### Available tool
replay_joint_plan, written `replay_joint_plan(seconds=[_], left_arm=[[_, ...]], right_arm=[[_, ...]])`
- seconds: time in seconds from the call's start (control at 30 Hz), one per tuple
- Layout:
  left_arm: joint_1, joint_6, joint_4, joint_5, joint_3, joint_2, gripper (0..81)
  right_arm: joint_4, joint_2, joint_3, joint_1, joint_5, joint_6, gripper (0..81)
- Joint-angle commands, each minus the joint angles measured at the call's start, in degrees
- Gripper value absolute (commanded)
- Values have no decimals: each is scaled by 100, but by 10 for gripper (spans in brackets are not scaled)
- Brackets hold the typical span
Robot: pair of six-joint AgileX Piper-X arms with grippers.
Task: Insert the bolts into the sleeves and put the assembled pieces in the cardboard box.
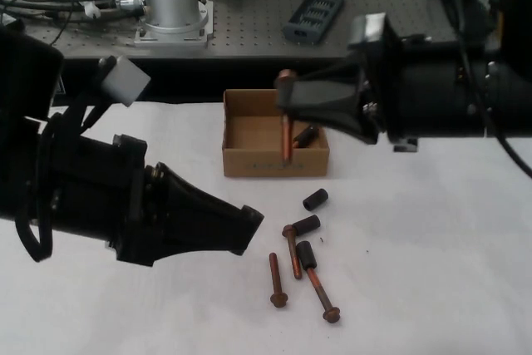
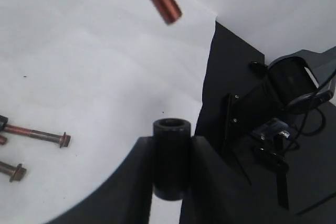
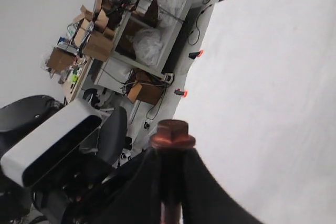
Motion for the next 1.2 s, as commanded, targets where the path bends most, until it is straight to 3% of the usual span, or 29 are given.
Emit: replay_joint_plan(seconds=[0.0,0.37,1.17], left_arm=[[42,13,-227,117,-11,-63,6],[37,-654,-1127,266,-11,-63,6],[37,-890,-1138,353,-11,-63,6]], right_arm=[[-142,-2,-23,87,39,27,29],[-158,-2,-23,158,52,107,29],[-490,136,-23,158,288,-7,29]])
